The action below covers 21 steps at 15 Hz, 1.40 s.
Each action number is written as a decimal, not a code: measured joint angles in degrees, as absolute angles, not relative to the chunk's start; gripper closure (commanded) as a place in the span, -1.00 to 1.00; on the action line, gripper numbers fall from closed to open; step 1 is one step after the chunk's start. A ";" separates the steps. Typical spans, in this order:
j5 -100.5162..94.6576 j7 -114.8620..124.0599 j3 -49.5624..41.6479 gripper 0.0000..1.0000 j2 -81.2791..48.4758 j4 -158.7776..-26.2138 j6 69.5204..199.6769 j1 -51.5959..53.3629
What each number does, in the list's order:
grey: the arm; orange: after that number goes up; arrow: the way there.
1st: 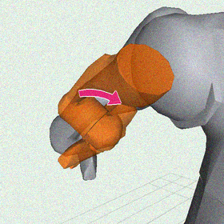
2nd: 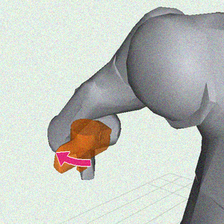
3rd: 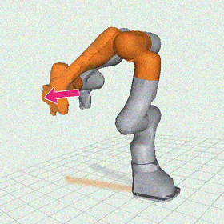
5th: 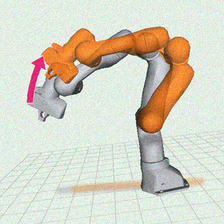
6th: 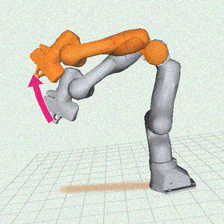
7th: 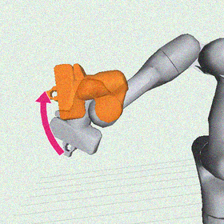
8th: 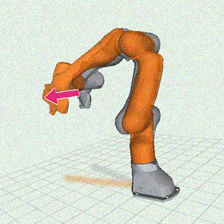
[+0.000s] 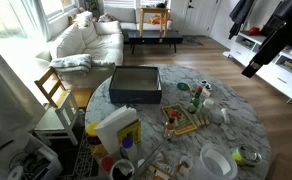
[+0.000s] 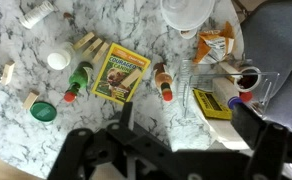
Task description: Turn the transparent bucket upside down, then put it in the transparent box
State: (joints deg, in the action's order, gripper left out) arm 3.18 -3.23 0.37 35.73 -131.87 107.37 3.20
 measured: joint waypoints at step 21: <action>5.51 -1.93 -1.60 -1.00 33.83 -140.66 108.46 1.45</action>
